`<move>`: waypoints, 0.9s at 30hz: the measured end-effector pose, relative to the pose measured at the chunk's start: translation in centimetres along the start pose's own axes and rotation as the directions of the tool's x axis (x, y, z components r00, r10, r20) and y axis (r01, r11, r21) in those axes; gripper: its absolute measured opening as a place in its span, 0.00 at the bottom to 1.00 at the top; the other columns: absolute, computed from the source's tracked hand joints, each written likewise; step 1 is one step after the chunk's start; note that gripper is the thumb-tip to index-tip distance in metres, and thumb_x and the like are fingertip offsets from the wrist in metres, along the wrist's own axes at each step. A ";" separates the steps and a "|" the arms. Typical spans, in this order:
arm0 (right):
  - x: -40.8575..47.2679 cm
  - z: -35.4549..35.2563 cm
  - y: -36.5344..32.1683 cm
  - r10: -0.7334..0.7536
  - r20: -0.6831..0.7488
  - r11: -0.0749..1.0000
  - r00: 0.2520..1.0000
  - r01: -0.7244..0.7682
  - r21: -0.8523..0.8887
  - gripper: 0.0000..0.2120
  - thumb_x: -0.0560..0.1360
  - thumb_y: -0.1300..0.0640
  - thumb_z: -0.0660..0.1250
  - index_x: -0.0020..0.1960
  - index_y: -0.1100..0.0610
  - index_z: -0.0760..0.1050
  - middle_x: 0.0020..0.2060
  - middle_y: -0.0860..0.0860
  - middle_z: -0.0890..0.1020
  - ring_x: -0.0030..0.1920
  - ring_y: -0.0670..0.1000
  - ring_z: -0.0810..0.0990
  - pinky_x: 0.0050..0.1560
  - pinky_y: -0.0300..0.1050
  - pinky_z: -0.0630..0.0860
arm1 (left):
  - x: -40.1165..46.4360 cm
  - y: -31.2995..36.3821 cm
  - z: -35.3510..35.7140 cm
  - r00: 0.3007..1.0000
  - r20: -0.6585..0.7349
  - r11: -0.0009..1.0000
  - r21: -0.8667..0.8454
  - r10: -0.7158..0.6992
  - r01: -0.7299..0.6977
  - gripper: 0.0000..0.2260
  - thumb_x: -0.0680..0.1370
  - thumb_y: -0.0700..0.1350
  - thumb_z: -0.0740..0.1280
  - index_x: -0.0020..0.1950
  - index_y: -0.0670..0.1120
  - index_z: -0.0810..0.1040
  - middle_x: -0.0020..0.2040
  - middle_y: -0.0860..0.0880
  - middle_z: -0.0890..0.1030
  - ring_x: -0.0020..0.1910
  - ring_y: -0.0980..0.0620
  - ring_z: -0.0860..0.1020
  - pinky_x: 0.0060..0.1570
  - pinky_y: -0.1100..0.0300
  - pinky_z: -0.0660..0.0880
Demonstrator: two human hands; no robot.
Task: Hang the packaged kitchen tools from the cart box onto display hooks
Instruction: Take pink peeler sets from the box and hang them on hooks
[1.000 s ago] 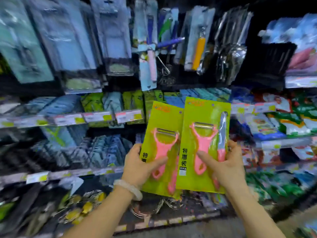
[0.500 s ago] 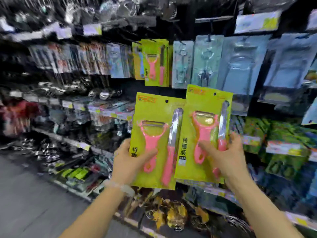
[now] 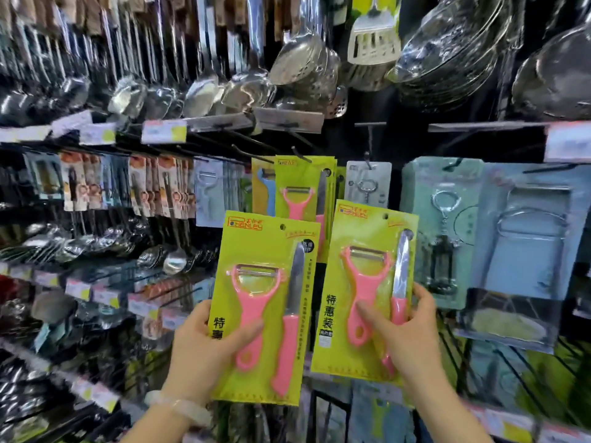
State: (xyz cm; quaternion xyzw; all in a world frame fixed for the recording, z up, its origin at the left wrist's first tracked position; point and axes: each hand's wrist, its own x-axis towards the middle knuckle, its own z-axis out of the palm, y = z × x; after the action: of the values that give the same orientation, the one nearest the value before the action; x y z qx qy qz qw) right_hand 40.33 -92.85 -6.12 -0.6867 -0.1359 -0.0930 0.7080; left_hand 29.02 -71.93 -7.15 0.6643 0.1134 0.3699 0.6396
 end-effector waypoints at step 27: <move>7.3 16.8 -6.2 -0.222 -0.109 0.962 0.969 0.200 -0.188 0.58 0.51 0.41 0.73 0.75 0.46 0.48 0.64 0.49 0.72 0.55 0.46 0.73 0.61 0.49 0.69 | 22.7 -2.4 -5.5 0.987 0.156 0.959 -0.282 0.034 0.011 0.28 0.48 0.51 0.83 0.42 0.44 0.79 0.42 0.35 0.83 0.36 0.42 0.81 0.43 0.38 0.78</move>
State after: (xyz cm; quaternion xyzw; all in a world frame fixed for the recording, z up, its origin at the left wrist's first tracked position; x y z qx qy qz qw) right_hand 44.21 -75.94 2.45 -0.7204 -0.1539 -0.2238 0.6382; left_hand 42.17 -53.21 -2.04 0.5946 0.0041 0.3316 0.7324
